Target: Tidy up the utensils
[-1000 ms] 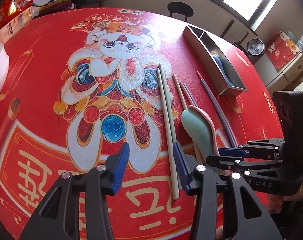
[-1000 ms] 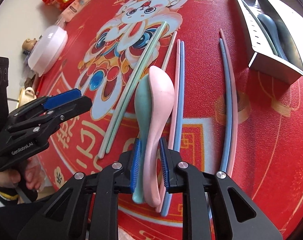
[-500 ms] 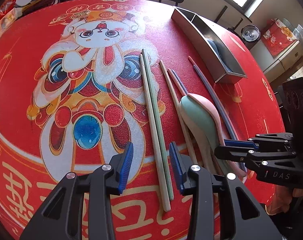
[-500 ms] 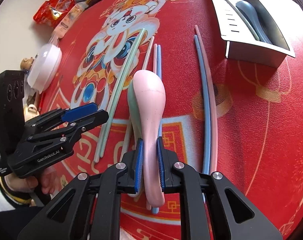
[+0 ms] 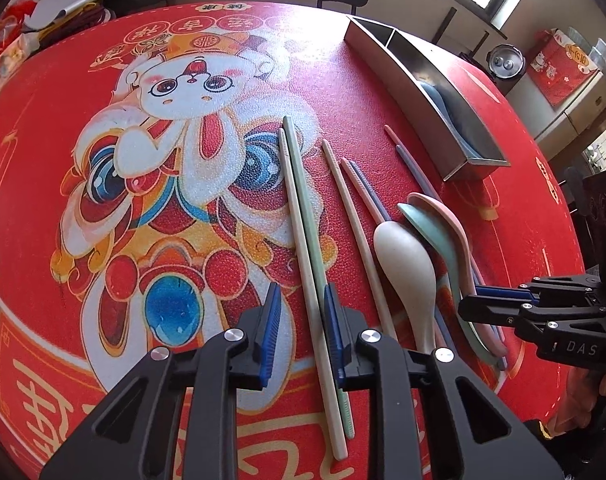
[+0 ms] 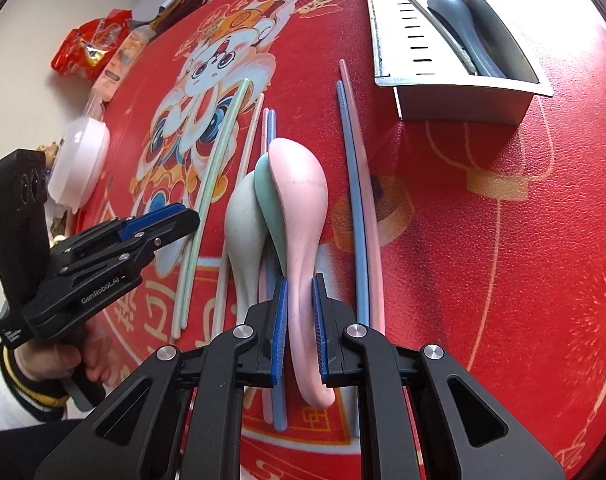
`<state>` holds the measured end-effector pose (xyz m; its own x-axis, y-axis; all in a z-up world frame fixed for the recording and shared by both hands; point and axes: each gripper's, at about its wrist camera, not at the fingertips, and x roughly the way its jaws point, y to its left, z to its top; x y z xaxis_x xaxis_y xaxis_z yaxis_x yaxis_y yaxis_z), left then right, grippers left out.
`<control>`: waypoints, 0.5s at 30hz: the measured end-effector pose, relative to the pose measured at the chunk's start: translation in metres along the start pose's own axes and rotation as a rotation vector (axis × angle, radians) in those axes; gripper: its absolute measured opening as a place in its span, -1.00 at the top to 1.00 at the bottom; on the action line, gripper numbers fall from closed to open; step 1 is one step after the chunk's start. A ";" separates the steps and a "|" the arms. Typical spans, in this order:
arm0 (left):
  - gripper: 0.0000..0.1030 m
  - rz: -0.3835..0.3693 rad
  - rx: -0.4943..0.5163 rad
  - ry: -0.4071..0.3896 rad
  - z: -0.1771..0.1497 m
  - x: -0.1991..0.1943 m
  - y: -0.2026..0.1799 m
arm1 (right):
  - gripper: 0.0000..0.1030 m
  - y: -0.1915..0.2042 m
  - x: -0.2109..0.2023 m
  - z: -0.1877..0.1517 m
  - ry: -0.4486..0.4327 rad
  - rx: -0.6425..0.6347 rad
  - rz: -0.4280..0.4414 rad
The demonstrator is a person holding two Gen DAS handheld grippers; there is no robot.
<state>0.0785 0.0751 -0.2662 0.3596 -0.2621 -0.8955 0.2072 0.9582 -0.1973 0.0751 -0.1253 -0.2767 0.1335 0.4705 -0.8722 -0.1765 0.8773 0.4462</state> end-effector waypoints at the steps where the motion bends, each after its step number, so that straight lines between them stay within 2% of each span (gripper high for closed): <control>1: 0.58 0.001 0.004 0.000 0.001 0.001 0.000 | 0.76 -0.001 0.000 0.000 0.000 0.001 0.000; 4: 0.58 0.012 0.018 0.001 0.003 0.002 -0.003 | 0.74 -0.002 0.000 0.001 0.000 0.004 0.001; 7: 0.58 0.012 0.018 0.002 0.002 0.002 -0.003 | 0.73 -0.002 -0.002 0.002 -0.011 -0.016 -0.041; 15: 0.72 -0.008 -0.003 0.007 -0.006 -0.003 0.003 | 0.73 -0.006 -0.005 0.004 -0.027 -0.018 -0.082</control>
<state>0.0723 0.0794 -0.2671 0.3513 -0.2687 -0.8969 0.2074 0.9565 -0.2053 0.0793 -0.1327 -0.2741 0.1742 0.4001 -0.8998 -0.1816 0.9111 0.3700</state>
